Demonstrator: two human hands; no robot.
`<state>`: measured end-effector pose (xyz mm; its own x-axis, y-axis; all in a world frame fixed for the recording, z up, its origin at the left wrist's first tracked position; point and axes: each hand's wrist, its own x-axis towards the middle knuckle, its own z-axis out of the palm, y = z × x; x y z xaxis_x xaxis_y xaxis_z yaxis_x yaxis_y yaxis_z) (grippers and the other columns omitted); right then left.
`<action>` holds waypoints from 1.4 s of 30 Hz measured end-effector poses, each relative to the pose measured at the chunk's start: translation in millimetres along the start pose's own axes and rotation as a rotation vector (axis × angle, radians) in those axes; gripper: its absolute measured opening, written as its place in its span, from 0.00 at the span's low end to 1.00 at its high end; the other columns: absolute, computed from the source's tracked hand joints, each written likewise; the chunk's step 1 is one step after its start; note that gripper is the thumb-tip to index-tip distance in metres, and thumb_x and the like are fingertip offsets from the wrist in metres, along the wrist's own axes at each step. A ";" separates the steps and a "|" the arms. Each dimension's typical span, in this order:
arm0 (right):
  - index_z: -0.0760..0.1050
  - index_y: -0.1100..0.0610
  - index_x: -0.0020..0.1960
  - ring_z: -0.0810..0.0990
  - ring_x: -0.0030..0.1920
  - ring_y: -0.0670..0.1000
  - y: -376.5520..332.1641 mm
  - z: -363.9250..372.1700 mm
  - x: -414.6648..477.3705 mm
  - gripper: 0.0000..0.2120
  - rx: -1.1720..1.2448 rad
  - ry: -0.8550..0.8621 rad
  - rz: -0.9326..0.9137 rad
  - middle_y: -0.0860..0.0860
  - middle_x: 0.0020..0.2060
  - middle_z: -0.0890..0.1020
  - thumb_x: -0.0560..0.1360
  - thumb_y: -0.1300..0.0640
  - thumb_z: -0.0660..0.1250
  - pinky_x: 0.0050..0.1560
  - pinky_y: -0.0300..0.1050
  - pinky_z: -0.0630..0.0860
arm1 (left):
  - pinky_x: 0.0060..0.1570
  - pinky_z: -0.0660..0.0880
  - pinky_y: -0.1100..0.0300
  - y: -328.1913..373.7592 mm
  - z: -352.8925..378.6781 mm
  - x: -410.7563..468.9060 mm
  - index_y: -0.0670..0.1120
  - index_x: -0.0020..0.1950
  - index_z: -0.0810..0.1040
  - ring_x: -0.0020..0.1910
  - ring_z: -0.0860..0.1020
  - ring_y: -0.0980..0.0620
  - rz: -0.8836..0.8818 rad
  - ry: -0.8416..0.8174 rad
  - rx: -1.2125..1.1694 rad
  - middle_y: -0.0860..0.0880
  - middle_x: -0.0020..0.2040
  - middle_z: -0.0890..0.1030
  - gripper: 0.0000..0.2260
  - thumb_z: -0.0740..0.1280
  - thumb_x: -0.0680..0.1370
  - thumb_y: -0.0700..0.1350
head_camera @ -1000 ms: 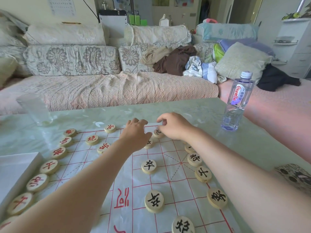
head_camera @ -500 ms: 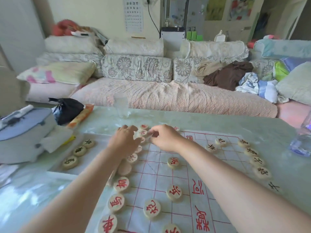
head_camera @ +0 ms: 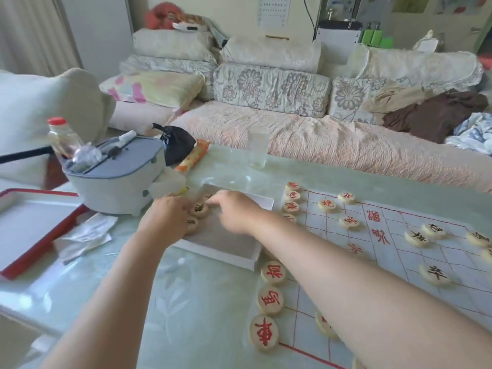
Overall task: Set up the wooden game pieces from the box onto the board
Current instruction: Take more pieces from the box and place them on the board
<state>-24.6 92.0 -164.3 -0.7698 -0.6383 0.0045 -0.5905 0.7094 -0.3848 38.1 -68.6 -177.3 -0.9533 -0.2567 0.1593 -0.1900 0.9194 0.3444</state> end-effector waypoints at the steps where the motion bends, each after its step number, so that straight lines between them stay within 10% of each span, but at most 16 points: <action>1: 0.75 0.50 0.69 0.74 0.67 0.56 -5.5 4.7 6.9 0.26 -0.022 0.001 -0.016 0.50 0.67 0.76 0.74 0.67 0.61 0.64 0.53 0.73 | 0.50 0.73 0.57 -7.2 -0.5 -0.6 0.55 0.56 0.80 0.53 0.75 0.45 -0.015 -0.017 -0.014 0.47 0.55 0.78 0.18 0.60 0.75 0.37; 24: 0.74 0.47 0.65 0.76 0.61 0.52 13.8 17.6 12.5 0.20 -0.140 0.023 0.020 0.47 0.61 0.77 0.74 0.46 0.69 0.55 0.46 0.74 | 0.60 0.57 0.50 2.9 11.4 2.7 0.58 0.60 0.77 0.59 0.68 0.45 0.140 -0.014 0.413 0.51 0.55 0.77 0.16 0.66 0.73 0.47; 30: 0.72 0.49 0.70 0.76 0.60 0.56 22.9 -6.7 -17.8 0.22 -0.060 0.065 0.041 0.52 0.60 0.71 0.76 0.50 0.65 0.59 0.52 0.74 | 0.52 0.72 0.56 23.9 15.8 8.2 0.53 0.56 0.78 0.54 0.73 0.45 0.194 0.012 0.032 0.50 0.54 0.75 0.15 0.64 0.70 0.50; 42: 0.75 0.51 0.65 0.75 0.61 0.52 119.9 -76.0 -168.9 0.20 0.005 0.270 0.265 0.48 0.56 0.71 0.75 0.47 0.69 0.57 0.43 0.69 | 0.47 0.70 0.62 178.2 30.6 -36.0 0.50 0.55 0.80 0.49 0.75 0.49 0.434 -0.134 -0.202 0.50 0.52 0.73 0.12 0.67 0.72 0.49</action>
<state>16.2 307.5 -141.1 -0.9323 -0.3305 0.1471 -0.3616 0.8374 -0.4100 31.4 113.6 -149.9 -0.9586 0.1901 0.2120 0.2682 0.8532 0.4475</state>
